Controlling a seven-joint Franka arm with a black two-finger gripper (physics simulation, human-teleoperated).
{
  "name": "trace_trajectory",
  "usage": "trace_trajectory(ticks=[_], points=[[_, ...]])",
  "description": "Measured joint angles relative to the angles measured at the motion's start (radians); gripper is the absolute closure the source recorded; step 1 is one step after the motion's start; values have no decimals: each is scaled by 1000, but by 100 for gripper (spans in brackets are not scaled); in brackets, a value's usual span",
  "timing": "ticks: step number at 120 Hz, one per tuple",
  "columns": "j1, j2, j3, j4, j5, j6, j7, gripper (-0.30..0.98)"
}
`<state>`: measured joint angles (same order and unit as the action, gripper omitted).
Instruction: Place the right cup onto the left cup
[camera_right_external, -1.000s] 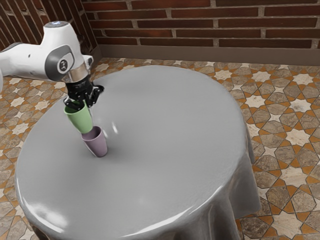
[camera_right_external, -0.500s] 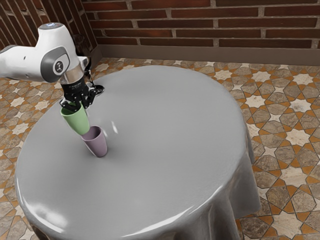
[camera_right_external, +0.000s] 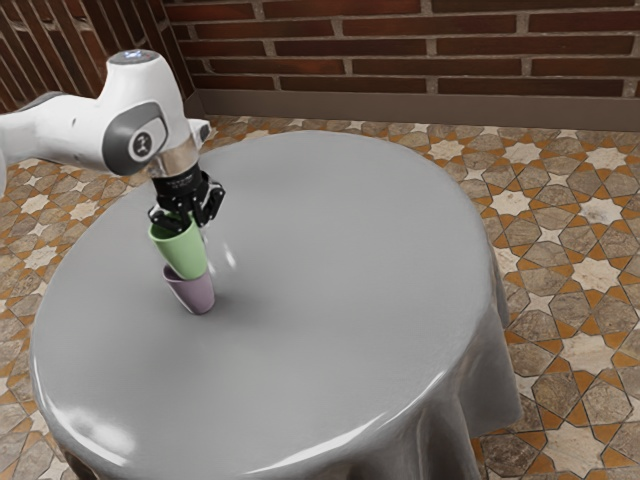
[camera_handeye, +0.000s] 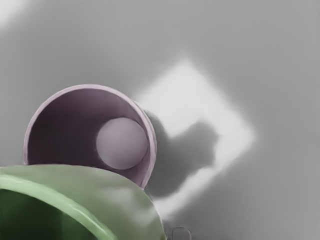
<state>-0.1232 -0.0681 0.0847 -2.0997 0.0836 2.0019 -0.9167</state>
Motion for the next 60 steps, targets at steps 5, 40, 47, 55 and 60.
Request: trace_trajectory(ticks=[5,40,47,55,60], points=[[-2,-7,0,-6,0,0,-1,78],[23,-11,3,-10,-1,1,-7,78],[20,-10,5,-7,0,2,-8,78],[29,-10,8,-3,2,2,-8,78],[40,-8,9,-1,3,2,-8,78]])
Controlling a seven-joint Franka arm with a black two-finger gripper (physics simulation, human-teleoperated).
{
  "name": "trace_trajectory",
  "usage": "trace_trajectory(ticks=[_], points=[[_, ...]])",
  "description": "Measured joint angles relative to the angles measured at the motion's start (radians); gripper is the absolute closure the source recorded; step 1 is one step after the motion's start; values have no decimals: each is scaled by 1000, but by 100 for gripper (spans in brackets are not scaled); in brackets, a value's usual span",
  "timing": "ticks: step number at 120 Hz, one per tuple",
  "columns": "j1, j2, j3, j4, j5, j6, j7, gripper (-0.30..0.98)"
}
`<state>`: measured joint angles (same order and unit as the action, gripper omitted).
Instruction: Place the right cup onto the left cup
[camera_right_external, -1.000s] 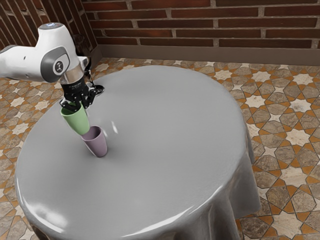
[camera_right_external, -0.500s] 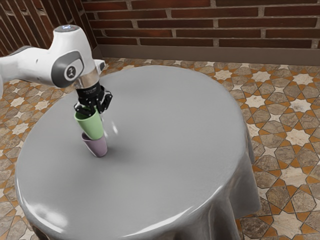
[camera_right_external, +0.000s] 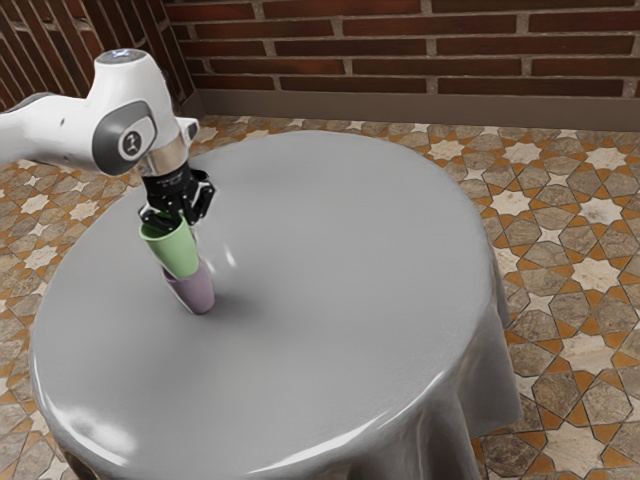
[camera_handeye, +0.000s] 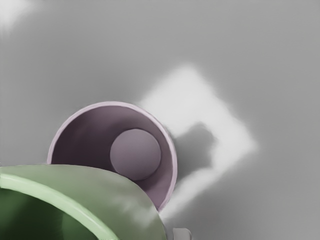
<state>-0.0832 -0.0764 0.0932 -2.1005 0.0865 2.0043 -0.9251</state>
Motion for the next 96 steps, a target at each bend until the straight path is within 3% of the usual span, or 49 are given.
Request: trace_trajectory(ticks=[80,96], points=[[6,21,18,17,5,14,-4,78],[10,27,20,15,2,25,-2,48]])
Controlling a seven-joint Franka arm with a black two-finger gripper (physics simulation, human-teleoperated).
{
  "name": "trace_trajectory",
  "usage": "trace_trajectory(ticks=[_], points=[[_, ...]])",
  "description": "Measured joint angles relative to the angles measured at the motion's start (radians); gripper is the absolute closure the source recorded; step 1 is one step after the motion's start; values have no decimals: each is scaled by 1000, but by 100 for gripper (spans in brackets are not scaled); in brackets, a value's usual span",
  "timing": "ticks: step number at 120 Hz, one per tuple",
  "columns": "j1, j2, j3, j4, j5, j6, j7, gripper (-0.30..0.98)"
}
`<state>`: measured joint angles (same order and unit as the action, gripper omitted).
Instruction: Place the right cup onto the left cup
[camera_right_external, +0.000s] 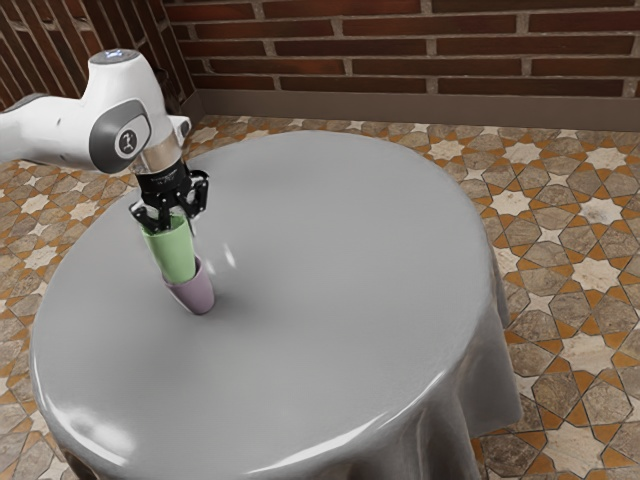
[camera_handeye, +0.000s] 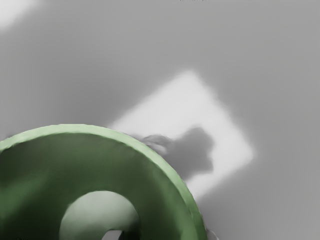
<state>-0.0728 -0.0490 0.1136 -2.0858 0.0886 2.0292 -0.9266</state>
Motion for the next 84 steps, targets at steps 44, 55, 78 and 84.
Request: trace_trajectory(ticks=[44,55,78,84], points=[[5,-1,1,8,0,14,5,10],[-1,-15,0,33,15,8,7,7],[-32,-58,-25,130,46,-73,49,4],[-47,-61,-35,187,47,-112,102,3]])
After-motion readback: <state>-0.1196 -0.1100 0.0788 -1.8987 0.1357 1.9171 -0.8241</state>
